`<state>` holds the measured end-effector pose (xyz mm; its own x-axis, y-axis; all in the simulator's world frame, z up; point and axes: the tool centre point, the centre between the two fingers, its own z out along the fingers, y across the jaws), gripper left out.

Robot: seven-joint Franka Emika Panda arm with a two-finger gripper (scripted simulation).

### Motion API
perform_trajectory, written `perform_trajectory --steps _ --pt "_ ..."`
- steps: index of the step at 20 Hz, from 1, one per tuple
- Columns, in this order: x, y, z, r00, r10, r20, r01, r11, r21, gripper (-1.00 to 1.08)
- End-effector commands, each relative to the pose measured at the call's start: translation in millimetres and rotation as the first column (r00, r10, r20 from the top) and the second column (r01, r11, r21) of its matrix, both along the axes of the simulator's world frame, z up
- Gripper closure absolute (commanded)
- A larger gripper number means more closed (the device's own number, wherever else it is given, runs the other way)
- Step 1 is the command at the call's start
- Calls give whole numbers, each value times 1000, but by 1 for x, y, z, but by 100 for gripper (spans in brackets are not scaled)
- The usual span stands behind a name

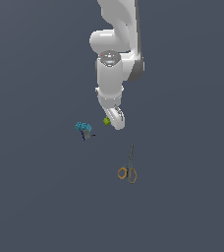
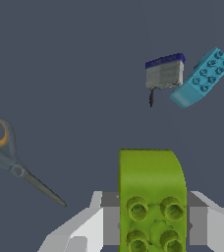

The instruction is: Pick up a designated object from a clutter of objects.

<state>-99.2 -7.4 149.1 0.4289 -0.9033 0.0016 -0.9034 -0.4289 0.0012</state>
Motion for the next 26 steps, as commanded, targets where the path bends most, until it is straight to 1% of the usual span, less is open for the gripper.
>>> perform_trajectory --steps 1,20,26 --pt "2 -3 22 1000 -1 0 1 1000 -2 108" --pt "24 -23 193 1000 1 0 -1 1000 -1 108" --pt "32 -28 235 1000 2 0 -2 1000 1 108"
